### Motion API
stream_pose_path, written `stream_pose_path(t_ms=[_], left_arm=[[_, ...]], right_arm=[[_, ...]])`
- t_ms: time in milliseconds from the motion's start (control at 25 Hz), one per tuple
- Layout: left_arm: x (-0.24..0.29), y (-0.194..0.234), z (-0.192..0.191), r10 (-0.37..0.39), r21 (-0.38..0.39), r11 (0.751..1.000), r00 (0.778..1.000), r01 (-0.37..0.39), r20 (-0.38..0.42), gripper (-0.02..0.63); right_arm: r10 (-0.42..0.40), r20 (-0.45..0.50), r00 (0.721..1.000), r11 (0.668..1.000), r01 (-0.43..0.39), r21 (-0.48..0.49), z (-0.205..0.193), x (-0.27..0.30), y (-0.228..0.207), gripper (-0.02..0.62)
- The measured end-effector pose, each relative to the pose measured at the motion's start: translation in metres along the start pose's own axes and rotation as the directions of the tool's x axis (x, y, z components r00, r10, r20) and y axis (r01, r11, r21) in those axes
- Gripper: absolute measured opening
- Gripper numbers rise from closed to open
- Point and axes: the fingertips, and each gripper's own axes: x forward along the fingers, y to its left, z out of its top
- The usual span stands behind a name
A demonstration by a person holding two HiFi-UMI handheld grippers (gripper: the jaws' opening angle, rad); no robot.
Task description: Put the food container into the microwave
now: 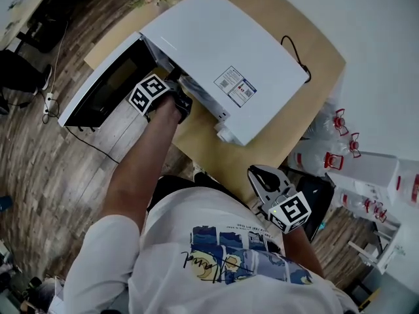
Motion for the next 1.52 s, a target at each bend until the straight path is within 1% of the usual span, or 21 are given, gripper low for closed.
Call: stream_pose_path(t_ms=[360, 640, 880, 1000, 1280, 1520], left_arm=[[0.016, 0.000, -0.002, -0.001, -0.013, 1.000, 1.000, 0.000, -0.012, 0.043], [0.019, 0.001, -0.003, -0.014, -0.014, 1.000, 0.999, 0.014, -0.031, 0.061], [0.017, 0.001, -0.006, -0.043, -0.003, 0.999, 0.998, 0.043, -0.053, 0.133], [0.011, 0.007, -0.007, -0.045, -0.003, 0.999, 0.997, 0.045, -0.061, 0.150], [-0.016, 0.025, -0.003, -0.038, -0.005, 0.999, 0.997, 0.038, -0.067, 0.150], [-0.051, 0.046, 0.006, -0.020, -0.010, 1.000, 0.998, 0.020, -0.062, 0.150]], right_arm=[[0.018, -0.008, 1.000, 0.999, -0.018, 0.037, -0.008, 0.005, -0.005, 0.023], [0.029, -0.013, 1.000, 0.999, -0.028, 0.035, -0.006, 0.010, -0.004, 0.023], [0.031, -0.024, 0.999, 0.999, -0.030, 0.030, -0.007, 0.013, 0.001, 0.023], [0.036, -0.028, 0.999, 0.999, -0.035, 0.021, -0.005, 0.018, 0.006, 0.023], [0.069, -0.040, 0.997, 0.998, -0.069, -0.007, 0.000, 0.034, 0.027, 0.023], [0.106, -0.045, 0.993, 0.993, -0.108, -0.044, 0.008, 0.051, 0.054, 0.023]])
